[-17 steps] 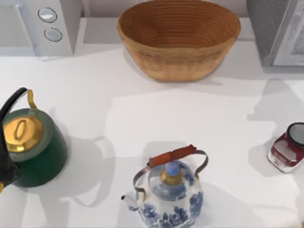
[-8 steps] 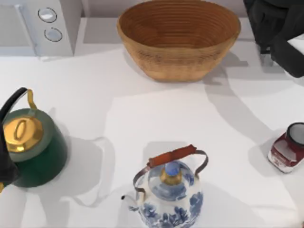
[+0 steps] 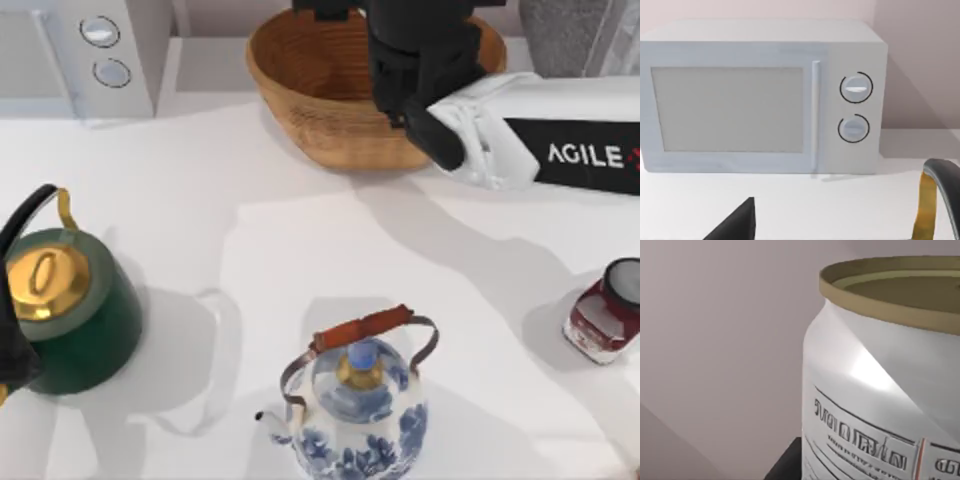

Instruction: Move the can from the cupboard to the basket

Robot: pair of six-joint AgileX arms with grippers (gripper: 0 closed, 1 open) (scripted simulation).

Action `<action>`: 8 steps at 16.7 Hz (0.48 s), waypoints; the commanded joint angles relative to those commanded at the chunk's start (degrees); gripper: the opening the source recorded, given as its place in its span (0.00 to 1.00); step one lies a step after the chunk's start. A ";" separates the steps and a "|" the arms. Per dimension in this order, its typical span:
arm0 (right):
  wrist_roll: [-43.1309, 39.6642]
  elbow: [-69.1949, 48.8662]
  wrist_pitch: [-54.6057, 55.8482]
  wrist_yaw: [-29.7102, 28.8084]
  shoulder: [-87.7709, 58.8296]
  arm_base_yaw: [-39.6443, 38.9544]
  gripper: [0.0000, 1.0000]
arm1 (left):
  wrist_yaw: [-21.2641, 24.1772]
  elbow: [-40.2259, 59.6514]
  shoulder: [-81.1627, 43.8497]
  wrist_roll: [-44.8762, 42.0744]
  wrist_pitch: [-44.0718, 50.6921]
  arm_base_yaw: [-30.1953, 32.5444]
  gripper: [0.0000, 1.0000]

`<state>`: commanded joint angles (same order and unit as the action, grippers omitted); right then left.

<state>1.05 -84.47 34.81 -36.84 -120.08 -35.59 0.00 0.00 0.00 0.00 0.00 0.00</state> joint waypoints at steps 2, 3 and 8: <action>0.00 -0.40 0.17 -0.16 -0.46 -0.16 0.00 | 0.00 0.00 0.00 0.00 0.00 0.00 1.00; 0.00 -0.40 0.17 -0.16 -0.46 -0.16 0.00 | 0.00 0.00 0.00 0.00 0.00 0.00 1.00; 0.06 -1.83 -0.01 0.51 -2.41 0.57 0.00 | 0.00 0.00 0.00 0.00 0.00 0.00 1.00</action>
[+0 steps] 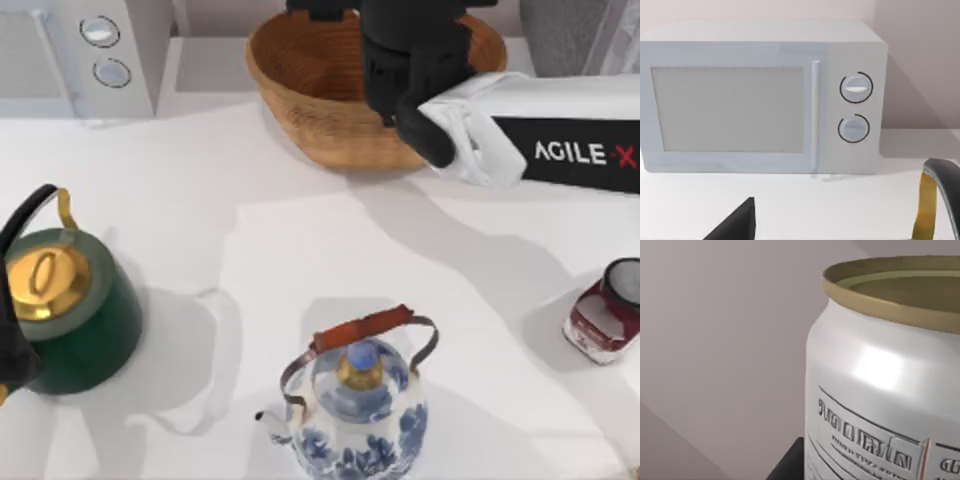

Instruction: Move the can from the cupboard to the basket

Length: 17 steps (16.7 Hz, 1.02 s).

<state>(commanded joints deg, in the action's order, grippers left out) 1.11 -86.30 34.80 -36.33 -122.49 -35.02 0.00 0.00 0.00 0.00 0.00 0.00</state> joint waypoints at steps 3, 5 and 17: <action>-0.10 -3.15 -0.09 0.65 -2.26 0.65 0.00 | 0.00 0.00 0.00 0.00 0.00 0.00 1.00; -0.13 -3.63 -0.13 0.88 -2.74 0.88 0.00 | 0.00 0.00 0.00 0.00 0.00 0.00 1.00; -0.13 -3.63 -0.13 0.88 -2.74 0.88 0.75 | 0.00 0.00 0.00 0.00 0.00 0.00 1.00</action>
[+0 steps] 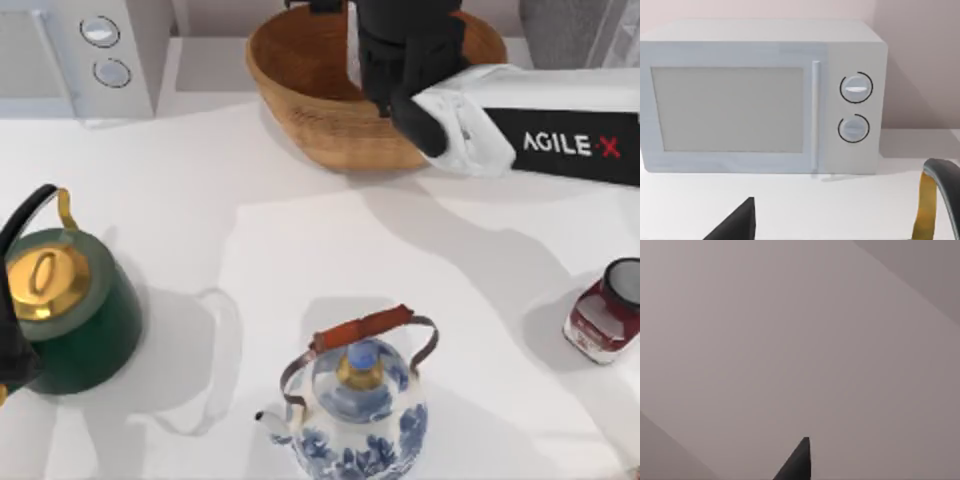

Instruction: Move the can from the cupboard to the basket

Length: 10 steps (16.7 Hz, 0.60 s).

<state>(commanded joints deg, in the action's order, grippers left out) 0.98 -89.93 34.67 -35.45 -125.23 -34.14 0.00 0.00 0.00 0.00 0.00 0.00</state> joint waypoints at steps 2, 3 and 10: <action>0.00 0.00 0.00 0.00 0.00 0.00 0.90 | 0.00 0.00 0.00 0.00 0.00 0.00 1.00; 0.00 0.00 0.00 0.00 0.00 0.00 0.98 | 0.00 0.00 0.00 0.00 0.00 0.00 1.00; 0.00 0.00 0.00 0.00 0.00 0.00 1.00 | 0.00 0.00 0.00 0.00 0.00 0.00 1.00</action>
